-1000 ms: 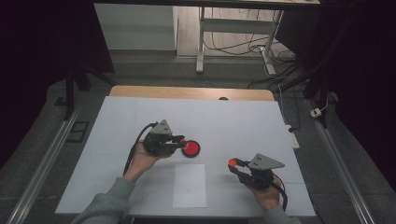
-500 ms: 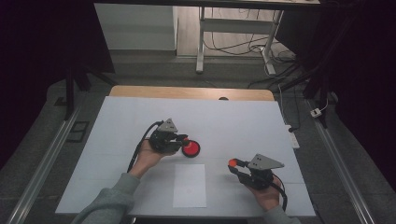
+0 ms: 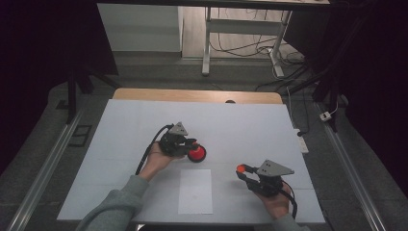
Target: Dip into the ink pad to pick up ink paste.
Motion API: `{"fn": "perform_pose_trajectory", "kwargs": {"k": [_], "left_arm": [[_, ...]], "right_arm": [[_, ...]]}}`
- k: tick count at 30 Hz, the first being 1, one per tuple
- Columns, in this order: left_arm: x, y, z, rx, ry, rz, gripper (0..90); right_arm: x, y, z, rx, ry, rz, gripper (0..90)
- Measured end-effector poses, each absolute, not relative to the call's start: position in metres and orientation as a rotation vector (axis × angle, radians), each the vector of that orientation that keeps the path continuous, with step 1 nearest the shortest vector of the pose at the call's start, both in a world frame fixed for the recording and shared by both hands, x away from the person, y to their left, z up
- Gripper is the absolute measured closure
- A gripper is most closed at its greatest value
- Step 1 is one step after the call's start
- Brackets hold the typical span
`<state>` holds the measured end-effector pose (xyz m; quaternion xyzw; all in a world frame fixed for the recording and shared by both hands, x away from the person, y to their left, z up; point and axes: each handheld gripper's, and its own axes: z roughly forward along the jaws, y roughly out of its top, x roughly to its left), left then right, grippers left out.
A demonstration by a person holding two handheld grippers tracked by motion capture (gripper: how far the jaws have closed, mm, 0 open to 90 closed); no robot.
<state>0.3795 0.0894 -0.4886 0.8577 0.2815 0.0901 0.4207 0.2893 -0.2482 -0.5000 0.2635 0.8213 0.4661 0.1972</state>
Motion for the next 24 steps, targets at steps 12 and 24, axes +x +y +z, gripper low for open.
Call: {"fn": "perform_pose_trajectory", "kwargs": {"k": [12, 24], "left_arm": [[0.386, 0.084, -0.500, 2.177, 0.727, 0.212, 72.7], [0.389, 0.081, -0.506, 2.203, 0.738, 0.216, 72.7]], "right_arm": [[0.289, -0.248, -0.501, 0.737, 2.304, 1.309, 64.4], [0.289, -0.249, -0.501, 0.741, 2.302, 1.308, 64.4]]}}
